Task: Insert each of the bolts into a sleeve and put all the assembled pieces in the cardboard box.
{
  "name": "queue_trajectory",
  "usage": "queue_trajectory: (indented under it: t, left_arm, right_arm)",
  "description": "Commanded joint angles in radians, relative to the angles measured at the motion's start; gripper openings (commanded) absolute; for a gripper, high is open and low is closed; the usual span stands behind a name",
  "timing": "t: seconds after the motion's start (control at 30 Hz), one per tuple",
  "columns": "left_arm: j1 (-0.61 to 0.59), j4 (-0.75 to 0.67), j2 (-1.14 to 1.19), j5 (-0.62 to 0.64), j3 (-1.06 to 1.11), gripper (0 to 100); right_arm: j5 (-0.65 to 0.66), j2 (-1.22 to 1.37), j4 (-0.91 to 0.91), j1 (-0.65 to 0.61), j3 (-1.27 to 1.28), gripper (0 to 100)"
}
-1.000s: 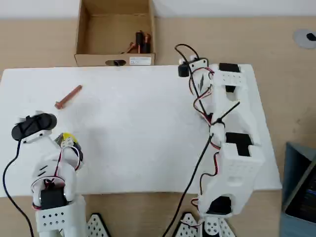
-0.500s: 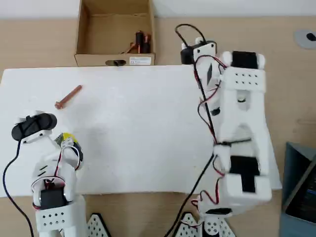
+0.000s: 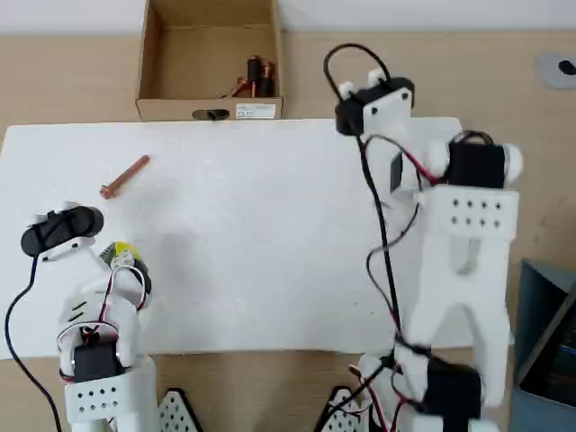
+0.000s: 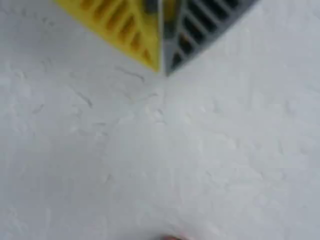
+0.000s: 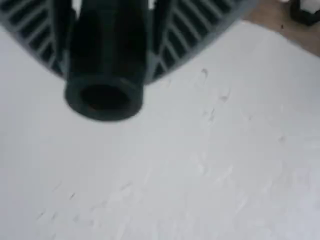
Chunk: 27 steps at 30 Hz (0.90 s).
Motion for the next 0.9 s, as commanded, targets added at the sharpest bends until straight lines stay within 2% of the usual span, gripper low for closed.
queue_trajectory:
  t: [0.0, 0.27, 0.43, 0.57, 0.7, 0.87]
  left_arm:
    - [0.032, 0.0, -0.002, 0.0, 0.012, 1]
    - [0.074, 0.008, 0.005, -0.023, -0.037, 0]
    - [0.075, 0.009, 0.007, -0.112, -0.155, 0]
    - [0.08, 0.094, 0.031, -0.137, -0.259, 0]
    - [0.075, 0.167, 0.163, -0.135, -0.391, 1]
    - [0.075, 0.18, 0.417, -0.133, -0.606, 1]
  right_arm:
    - [-0.005, -0.124, 0.023, 0.002, 0.064, 1.1]
    - [-0.005, -0.278, 0.023, 0.004, 0.199, 1.1]
    - [0.009, -0.305, 0.018, 0.084, 0.24, 1.1]
    - [0.06, -0.309, 0.015, 0.15, 0.269, 1.1]
    - [0.091, -0.309, 0.009, 0.196, 0.278, 1.1]
    - [0.107, -0.309, 0.009, 0.214, 0.278, 1.1]
